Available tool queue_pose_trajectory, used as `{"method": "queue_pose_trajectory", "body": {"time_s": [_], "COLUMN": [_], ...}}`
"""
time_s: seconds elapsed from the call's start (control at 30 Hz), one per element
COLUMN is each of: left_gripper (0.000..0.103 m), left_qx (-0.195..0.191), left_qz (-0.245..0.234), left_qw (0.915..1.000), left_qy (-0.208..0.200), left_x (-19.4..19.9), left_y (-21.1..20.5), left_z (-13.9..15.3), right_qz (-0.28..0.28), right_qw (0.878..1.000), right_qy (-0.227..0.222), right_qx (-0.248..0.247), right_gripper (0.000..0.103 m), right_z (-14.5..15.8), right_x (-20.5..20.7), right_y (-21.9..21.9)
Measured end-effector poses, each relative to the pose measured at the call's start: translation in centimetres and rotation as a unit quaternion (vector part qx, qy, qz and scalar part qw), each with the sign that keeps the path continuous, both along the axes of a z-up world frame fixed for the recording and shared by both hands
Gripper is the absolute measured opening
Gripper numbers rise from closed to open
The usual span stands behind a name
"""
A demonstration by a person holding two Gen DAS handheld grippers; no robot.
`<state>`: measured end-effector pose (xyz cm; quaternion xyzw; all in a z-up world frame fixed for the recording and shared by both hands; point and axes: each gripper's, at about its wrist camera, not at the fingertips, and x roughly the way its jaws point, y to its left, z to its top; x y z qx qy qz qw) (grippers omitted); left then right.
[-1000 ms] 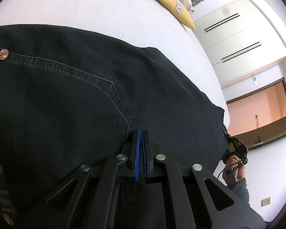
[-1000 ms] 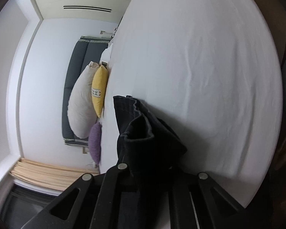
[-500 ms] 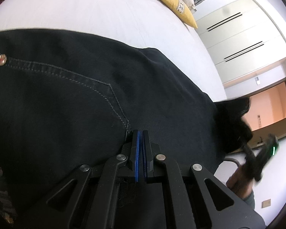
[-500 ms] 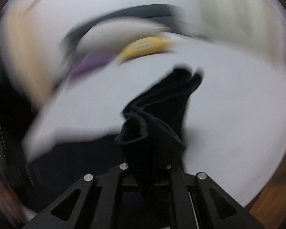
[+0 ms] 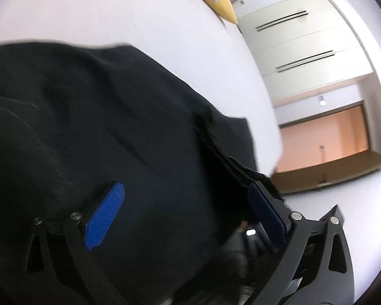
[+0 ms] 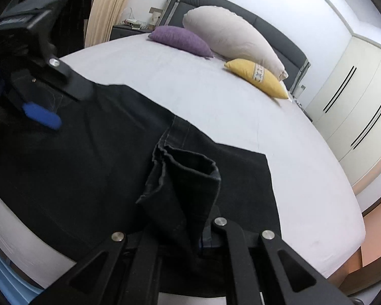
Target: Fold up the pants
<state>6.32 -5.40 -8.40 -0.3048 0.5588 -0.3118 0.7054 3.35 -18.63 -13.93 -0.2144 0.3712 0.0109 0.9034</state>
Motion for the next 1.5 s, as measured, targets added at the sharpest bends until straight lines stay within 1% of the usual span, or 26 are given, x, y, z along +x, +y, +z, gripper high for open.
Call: {"method": "queue_pose_trajectory", "body": {"time_s": [0.07, 0.1, 0.17, 0.23, 0.3, 0.37, 0.4, 0.43, 0.47, 0.5, 0.53, 0.57, 0.6, 0.63, 0.77, 0.8, 0.83, 0.9, 0.97, 1.03, 1.17, 1.33, 1.43, 1.5], "left_gripper": [0.099, 0.099, 0.099, 0.099, 0.099, 0.097, 0.089, 0.068, 0.055, 0.03, 0.024, 0.02, 0.013, 0.01, 0.007, 0.007, 0.007, 0.007, 0.007, 0.007, 0.007, 0.007, 0.008, 0.009], "left_qx": [-0.025, -0.045, -0.071, -0.08, -0.078, -0.074, -0.075, -0.071, -0.057, -0.037, -0.022, -0.007, 0.003, 0.012, 0.042, 0.046, 0.051, 0.057, 0.064, 0.069, 0.074, 0.1, 0.101, 0.104], "left_qz": [-0.009, -0.01, -0.006, -0.004, -0.017, -0.026, -0.034, -0.045, -0.06, -0.076, -0.085, -0.097, -0.106, -0.115, -0.141, -0.144, -0.144, -0.14, -0.137, -0.131, -0.122, -0.119, -0.116, -0.113], "left_qw": [0.9995, 0.9986, 0.9965, 0.9953, 0.9952, 0.9949, 0.9945, 0.9945, 0.9945, 0.9944, 0.9944, 0.994, 0.9934, 0.9927, 0.9892, 0.9885, 0.9883, 0.9885, 0.9884, 0.989, 0.9898, 0.9879, 0.988, 0.9881], "left_qy": [0.016, 0.027, 0.044, 0.054, 0.056, 0.064, 0.064, 0.062, 0.064, 0.064, 0.058, 0.05, 0.042, 0.035, 0.002, -0.004, -0.007, -0.011, -0.011, -0.003, 0.007, 0.005, 0.0, 0.003], "left_x": [0.2, 0.6, 1.4, 2.1, 2.9, 3.5, 3.9, 4.2, 4.6, 4.8, 4.8, 5.0, 5.5, 5.5, 5.5, 5.1, 5.2, 5.1, 4.8, 4.6, 3.6, 3.2, 2.9, 2.9], "left_y": [-0.5, -0.8, -1.0, -1.1, -1.7, -2.0, -2.0, -2.2, -2.4, -2.5, -2.5, -2.4, -2.0, -1.8, -0.2, 0.5, -0.1, 1.0, 1.9, 2.3, 3.2, 1.9, 1.6, 1.2], "left_z": [-0.1, -0.1, -0.2, -0.1, 0.0, -0.1, -0.1, -0.1, -0.1, -0.1, -0.1, 0.1, 0.2, 0.5, 1.8, 2.2, 2.4, 2.5, 2.2, 1.6, 0.2, -1.5, -1.9, -2.2], "right_qz": [0.007, 0.013, 0.02, 0.027, 0.033, 0.039, 0.043, 0.047, 0.051, 0.055, 0.059, 0.063, 0.068, 0.072, 0.096, 0.106, 0.112, 0.127, 0.138, 0.148, 0.156, 0.164, 0.163, 0.164], "right_qw": [1.0, 1.0, 1.0, 1.0, 0.999, 0.999, 0.999, 0.999, 0.998, 0.998, 0.998, 0.997, 0.997, 0.997, 0.995, 0.993, 0.993, 0.991, 0.989, 0.988, 0.986, 0.983, 0.983, 0.982], "right_qy": [-0.004, -0.005, -0.006, -0.009, -0.012, -0.013, -0.014, -0.014, -0.015, -0.015, -0.015, -0.014, -0.014, -0.014, -0.015, -0.017, -0.017, -0.012, -0.003, 0.009, 0.03, 0.049, 0.056, 0.071], "right_qx": [-0.003, -0.005, -0.008, -0.012, -0.017, -0.019, -0.021, -0.023, -0.025, -0.027, -0.029, -0.031, -0.033, -0.034, -0.037, -0.042, -0.043, -0.048, -0.054, -0.053, -0.053, -0.06, -0.055, -0.055], "right_gripper": [0.006, 0.006, 0.006, 0.006, 0.006, 0.006, 0.006, 0.006, 0.006, 0.006, 0.006, 0.006, 0.006, 0.006, 0.006, 0.006, 0.006, 0.006, 0.006, 0.006, 0.006, 0.006, 0.007, 0.009], "right_z": [0.1, 0.2, 0.2, 0.4, 0.6, 0.7, 0.7, 0.8, 0.6, 0.6, 0.6, 0.7, 0.7, 0.8, 0.9, 1.1, 1.1, 0.7, 0.1, -0.7, -1.8, -2.7, -2.9, -3.0], "right_x": [-0.2, -0.4, -0.1, -1.0, -1.2, -1.2, -1.2, -1.2, -2.3, -2.4, -2.5, -2.6, -2.6, -2.8, -3.4, -3.6, -3.7, -4.0, -4.2, -4.3, -4.2, -4.6, -4.7, -4.0], "right_y": [0.9, 1.7, 2.6, 3.9, 4.9, 5.6, 6.2, 6.5, 7.0, 7.5, 7.9, 8.2, 8.6, 9.0, 10.8, 11.6, 12.1, 13.2, 14.0, 14.6, 14.2, 14.4, 14.5, 14.1]}}
